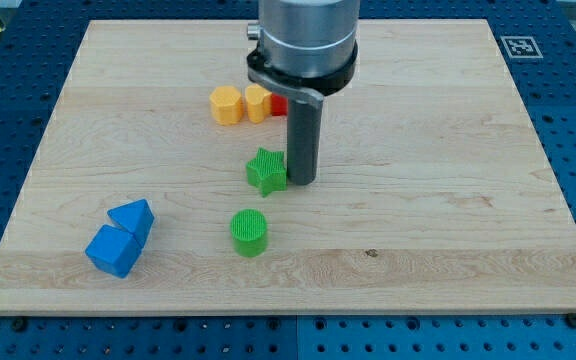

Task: Move green star slightly left and down

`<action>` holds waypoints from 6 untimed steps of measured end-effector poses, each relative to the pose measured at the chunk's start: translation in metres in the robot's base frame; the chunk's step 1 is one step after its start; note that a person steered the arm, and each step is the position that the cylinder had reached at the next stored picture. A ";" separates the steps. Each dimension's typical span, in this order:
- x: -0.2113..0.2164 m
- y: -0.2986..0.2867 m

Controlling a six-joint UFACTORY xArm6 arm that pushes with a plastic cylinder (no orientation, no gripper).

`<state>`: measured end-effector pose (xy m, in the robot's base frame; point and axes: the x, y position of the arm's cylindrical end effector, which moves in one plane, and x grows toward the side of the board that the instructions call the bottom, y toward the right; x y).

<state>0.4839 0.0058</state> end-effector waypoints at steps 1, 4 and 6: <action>0.002 -0.016; -0.015 -0.050; -0.015 -0.083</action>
